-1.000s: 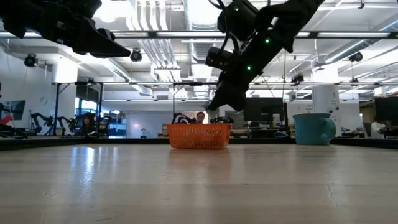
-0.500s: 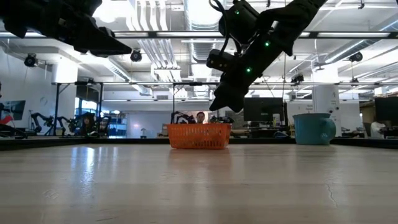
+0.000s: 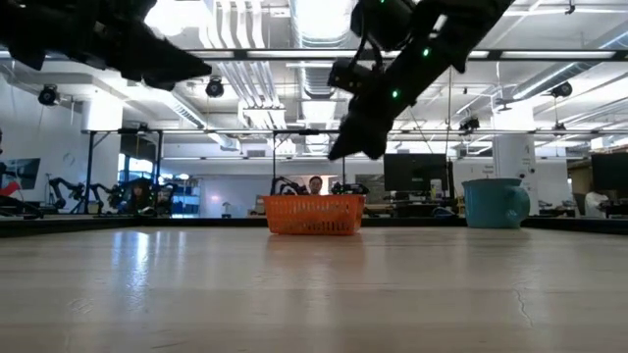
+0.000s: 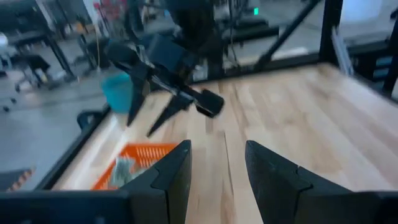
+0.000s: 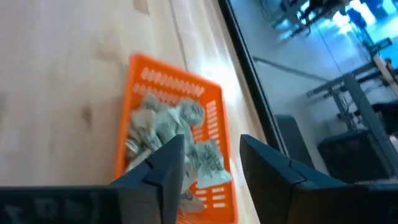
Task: Pick and place items into bin
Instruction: Return to Home Position
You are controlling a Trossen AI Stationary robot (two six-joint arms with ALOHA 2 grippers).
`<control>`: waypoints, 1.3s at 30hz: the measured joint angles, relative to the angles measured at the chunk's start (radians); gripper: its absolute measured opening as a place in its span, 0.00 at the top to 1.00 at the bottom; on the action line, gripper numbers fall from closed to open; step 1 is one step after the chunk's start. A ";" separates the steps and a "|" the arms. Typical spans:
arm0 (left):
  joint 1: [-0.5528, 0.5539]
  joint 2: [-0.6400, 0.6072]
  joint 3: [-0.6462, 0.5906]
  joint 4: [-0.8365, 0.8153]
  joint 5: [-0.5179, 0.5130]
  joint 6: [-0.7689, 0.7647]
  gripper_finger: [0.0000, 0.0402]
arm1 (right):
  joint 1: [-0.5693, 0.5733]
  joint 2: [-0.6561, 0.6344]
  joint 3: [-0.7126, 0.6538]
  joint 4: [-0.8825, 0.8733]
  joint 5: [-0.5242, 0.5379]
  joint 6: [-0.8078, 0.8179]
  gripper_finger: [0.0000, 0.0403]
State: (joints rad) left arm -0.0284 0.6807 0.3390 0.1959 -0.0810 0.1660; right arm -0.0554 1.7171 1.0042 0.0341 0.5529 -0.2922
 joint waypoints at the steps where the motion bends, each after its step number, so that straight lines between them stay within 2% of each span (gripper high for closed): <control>1: 0.000 0.000 -0.003 0.025 0.001 0.000 0.66 | 0.009 -0.013 0.000 -0.003 0.000 -0.002 0.64; 8: 0.000 -0.010 0.002 0.040 0.001 0.073 0.66 | 0.078 -0.179 -0.036 -0.015 -0.023 -0.007 0.65; 11: -0.001 -0.012 -0.003 0.030 0.001 0.108 0.66 | 0.085 -0.290 -0.121 0.018 -0.111 -0.006 0.66; 17: -0.001 -0.016 -0.003 0.032 0.001 0.126 0.66 | 0.068 -0.559 -0.384 0.243 -0.314 -0.024 0.68; 20: -0.001 -0.025 -0.003 0.031 -0.002 0.134 0.66 | 0.069 -0.700 -0.480 0.296 -0.327 -0.016 0.68; 26: 0.000 -0.057 -0.004 0.009 -0.002 0.136 0.66 | 0.068 -0.977 -0.622 0.286 -0.332 0.044 0.68; 29: 0.000 -0.079 -0.006 -0.022 -0.002 0.135 0.66 | 0.067 -1.094 -0.687 0.286 -0.378 0.057 0.69; 34: 0.000 -0.104 -0.006 -0.046 -0.002 0.135 0.66 | 0.068 -1.233 -0.779 0.285 -0.423 0.067 0.70; 39: -0.001 -0.125 -0.008 -0.068 -0.002 0.131 0.66 | 0.068 -1.301 -0.831 0.283 -0.424 0.076 0.69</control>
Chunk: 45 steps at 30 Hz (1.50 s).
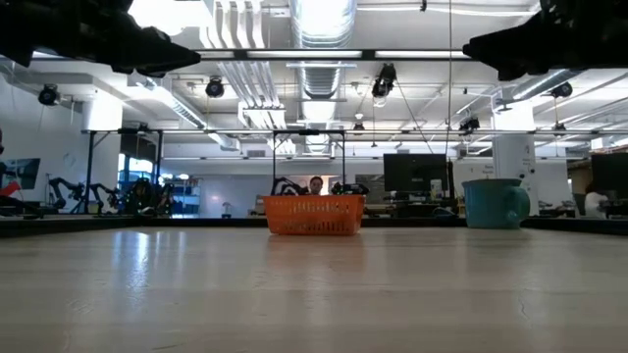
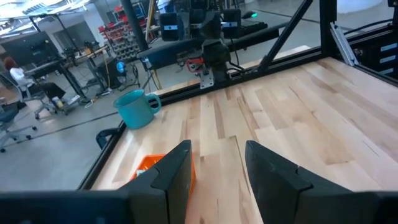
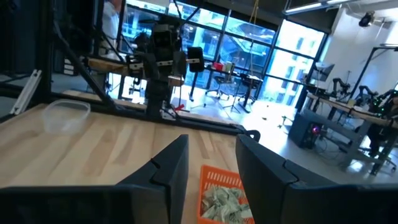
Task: Pick and place items into bin
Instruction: Return to Home Position
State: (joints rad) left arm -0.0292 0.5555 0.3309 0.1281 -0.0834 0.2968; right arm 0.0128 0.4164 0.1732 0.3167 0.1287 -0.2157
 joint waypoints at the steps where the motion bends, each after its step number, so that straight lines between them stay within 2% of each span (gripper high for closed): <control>1: 0.000 -0.006 0.000 -0.007 0.000 -0.001 0.66 | 0.000 -0.010 -0.002 -0.007 0.000 0.003 0.69; 9: 0.000 -0.055 -0.028 -0.015 0.000 -0.002 0.66 | 0.000 -0.075 -0.002 -0.059 0.002 0.041 0.70; 14: 0.000 -0.104 -0.059 -0.014 0.000 -0.003 0.66 | -0.001 -0.126 -0.005 -0.117 0.095 0.084 0.71; 21: 0.000 -0.194 -0.081 -0.055 0.000 -0.011 0.66 | 0.000 -0.205 -0.068 -0.140 0.103 0.128 0.71; 28: 0.000 -0.250 -0.113 -0.066 0.000 -0.022 0.66 | 0.000 -0.280 -0.147 -0.123 -0.016 0.161 0.71; 35: 0.000 -0.331 -0.142 -0.068 0.000 -0.023 0.66 | 0.001 -0.306 -0.155 -0.132 -0.109 0.149 0.73; 45: 0.001 -0.461 -0.146 -0.203 0.000 -0.025 0.66 | 0.000 -0.328 -0.164 -0.136 -0.111 0.134 0.73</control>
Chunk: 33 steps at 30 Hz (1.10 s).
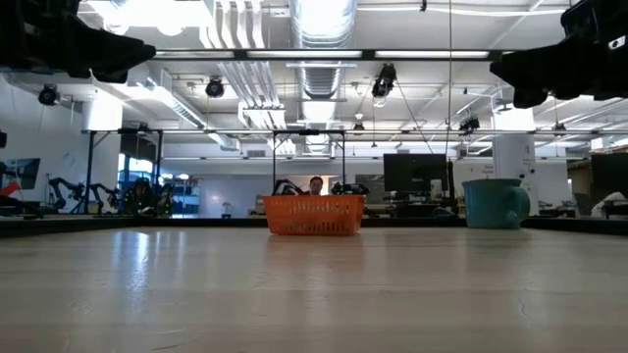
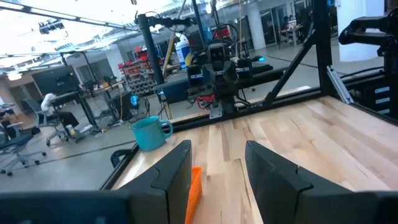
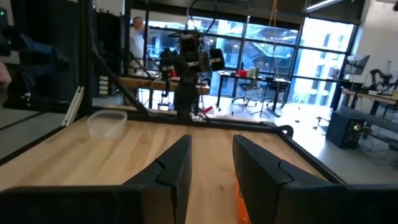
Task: Pick and place items into bin
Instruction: Return to Home Position
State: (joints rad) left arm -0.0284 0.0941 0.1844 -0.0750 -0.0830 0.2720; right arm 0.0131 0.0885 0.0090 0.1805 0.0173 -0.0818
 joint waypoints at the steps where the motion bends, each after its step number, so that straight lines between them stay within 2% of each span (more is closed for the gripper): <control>1: 0.000 -0.015 0.000 -0.014 0.000 0.000 0.66 | 0.000 -0.009 0.000 -0.003 0.008 0.000 0.73; 5: 0.000 -0.071 0.000 -0.071 0.000 0.001 0.66 | 0.000 -0.046 0.000 -0.029 0.009 -0.004 0.74; 13: 0.000 -0.056 0.000 -0.081 0.000 0.001 0.66 | -0.001 -0.080 0.000 -0.057 0.011 -0.003 0.76; 18: -0.001 -0.065 -0.014 -0.082 0.020 -0.012 0.66 | 0.000 -0.080 0.000 -0.133 0.011 0.009 0.75; 21: -0.001 -0.064 -0.069 -0.024 0.052 -0.030 0.66 | 0.000 -0.079 0.000 -0.149 0.011 0.031 0.75; 27: -0.001 -0.066 -0.133 0.116 0.050 -0.005 0.66 | 0.002 -0.077 0.000 -0.140 0.009 0.027 0.75; 33: -0.001 -0.066 -0.168 0.121 0.053 0.001 0.66 | 0.003 -0.067 0.000 -0.141 0.008 0.011 0.78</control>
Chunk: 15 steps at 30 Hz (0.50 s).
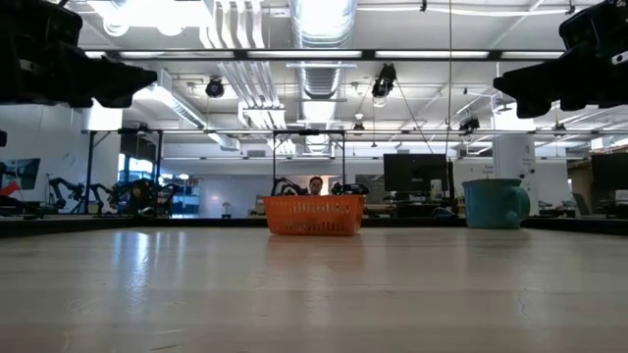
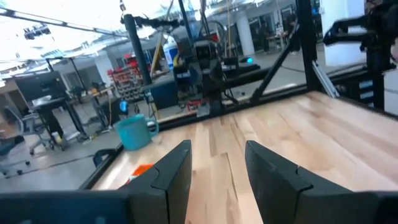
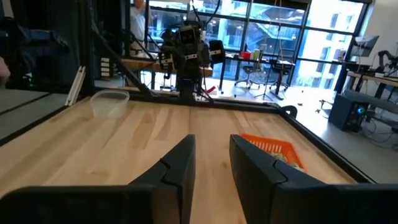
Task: Pick and place items into bin
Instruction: Return to Home Position
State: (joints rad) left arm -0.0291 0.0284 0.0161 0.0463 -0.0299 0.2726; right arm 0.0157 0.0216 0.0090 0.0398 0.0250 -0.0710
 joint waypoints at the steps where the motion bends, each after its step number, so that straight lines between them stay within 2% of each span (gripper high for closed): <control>1: 0.000 0.000 -0.007 -0.001 0.001 0.001 0.66 | 0.000 0.000 0.000 -0.001 0.000 -0.003 0.78; 15: 0.001 0.014 -0.008 -0.003 0.036 -0.005 0.66 | 0.000 0.009 0.000 -0.030 0.000 0.001 0.77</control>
State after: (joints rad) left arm -0.0284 0.0427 0.0078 0.0437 0.0059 0.2680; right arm 0.0154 0.0303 0.0093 0.0097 0.0246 -0.0704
